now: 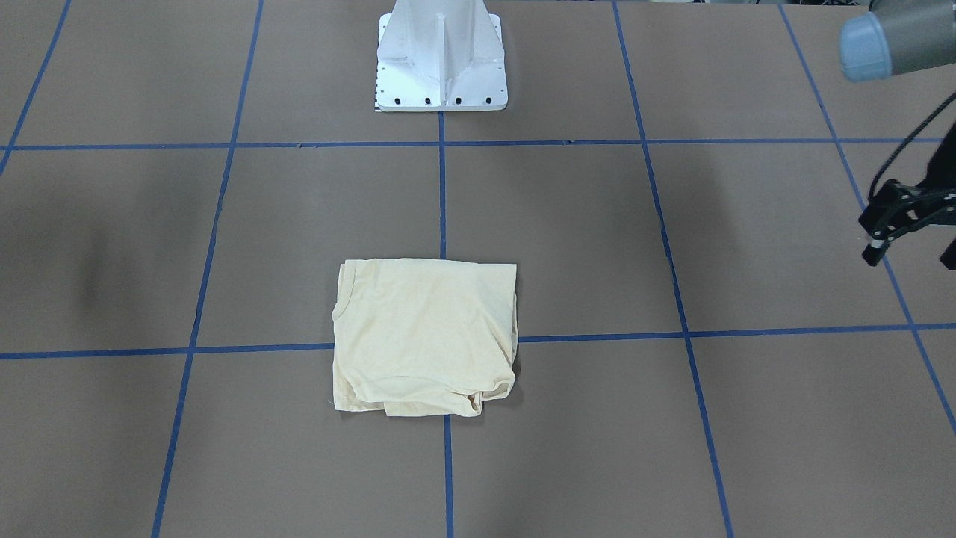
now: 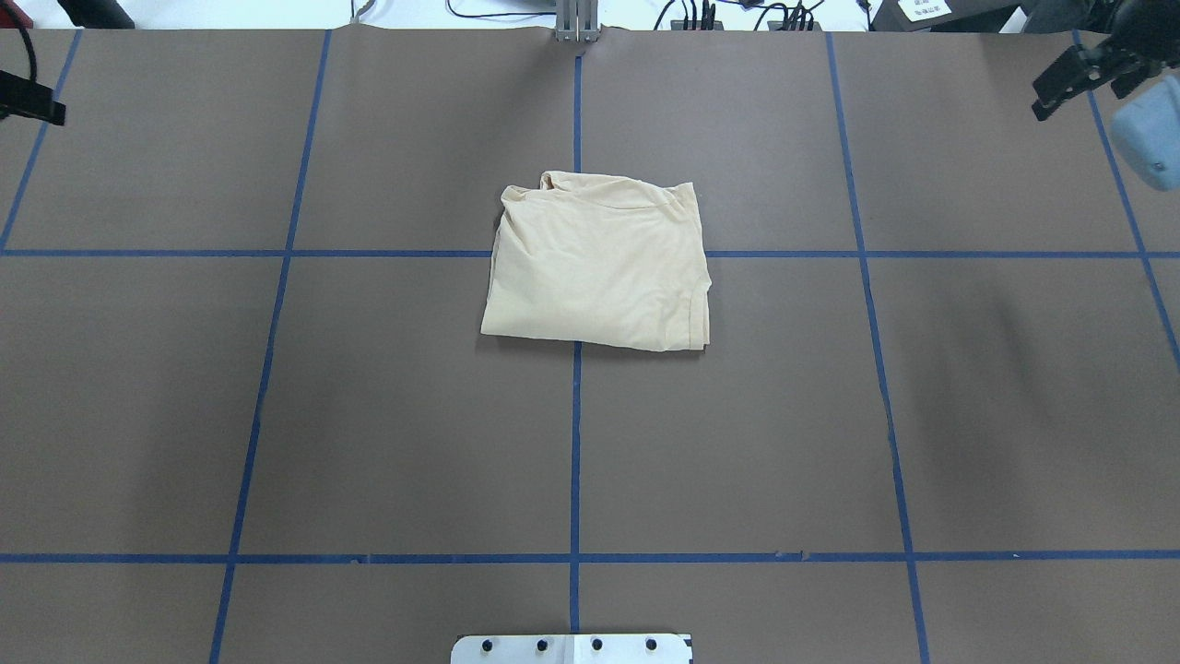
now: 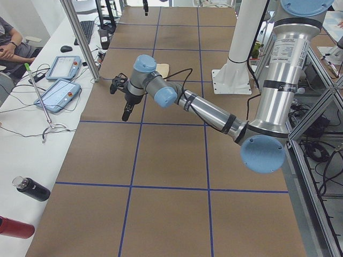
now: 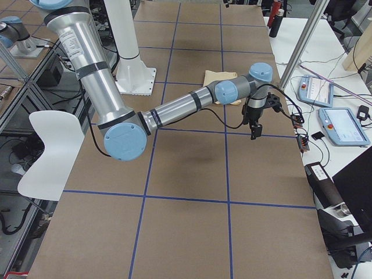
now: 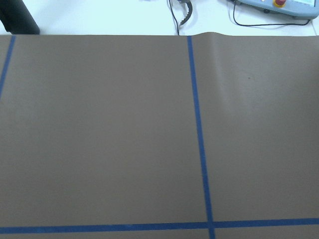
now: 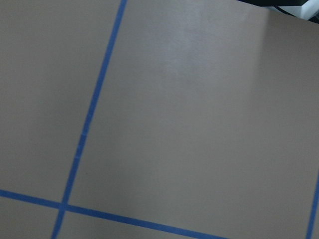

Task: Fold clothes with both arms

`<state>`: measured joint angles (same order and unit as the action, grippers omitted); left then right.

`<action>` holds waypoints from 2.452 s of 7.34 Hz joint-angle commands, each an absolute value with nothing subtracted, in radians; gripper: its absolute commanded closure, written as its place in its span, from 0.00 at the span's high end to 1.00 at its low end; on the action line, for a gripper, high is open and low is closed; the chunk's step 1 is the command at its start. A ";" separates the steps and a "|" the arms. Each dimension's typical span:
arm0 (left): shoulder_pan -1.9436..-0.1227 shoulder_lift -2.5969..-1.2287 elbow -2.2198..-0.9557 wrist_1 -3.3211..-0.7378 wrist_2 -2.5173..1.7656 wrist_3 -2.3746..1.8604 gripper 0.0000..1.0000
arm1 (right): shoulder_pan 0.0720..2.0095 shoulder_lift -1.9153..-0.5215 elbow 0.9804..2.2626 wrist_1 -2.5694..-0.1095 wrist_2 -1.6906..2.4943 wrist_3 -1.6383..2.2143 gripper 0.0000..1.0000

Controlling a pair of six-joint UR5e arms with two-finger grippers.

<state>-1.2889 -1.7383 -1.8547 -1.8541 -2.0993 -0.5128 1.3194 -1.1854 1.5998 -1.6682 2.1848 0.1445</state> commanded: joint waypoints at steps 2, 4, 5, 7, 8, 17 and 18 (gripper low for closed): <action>-1.367 -1.701 -1.815 -1.902 -2.145 -0.397 1.00 | 1.428 -1.394 1.689 -1.639 2.285 0.092 1.00; -1.364 -1.675 -1.736 -2.027 -2.138 -0.394 1.00 | 1.454 -1.461 1.683 -1.623 2.359 0.092 1.00; -1.364 -1.671 -1.695 -2.010 -2.137 -0.390 1.00 | 1.472 -1.501 1.686 -1.621 2.347 0.086 1.00; -1.380 -1.604 -1.678 -1.976 -2.138 -0.142 1.00 | 1.479 -1.532 1.678 -1.621 2.353 0.100 1.00; -1.478 -1.605 -1.675 -1.862 -2.128 0.041 1.00 | 1.482 -1.526 1.680 -1.634 2.356 0.100 1.00; -1.540 -1.566 -1.683 -1.551 -2.312 0.054 1.00 | 1.513 -1.563 1.618 -1.695 2.362 0.083 1.00; -1.534 -1.563 -1.678 -1.551 -2.287 0.052 1.00 | 1.511 -1.577 1.618 -1.695 2.362 0.083 1.00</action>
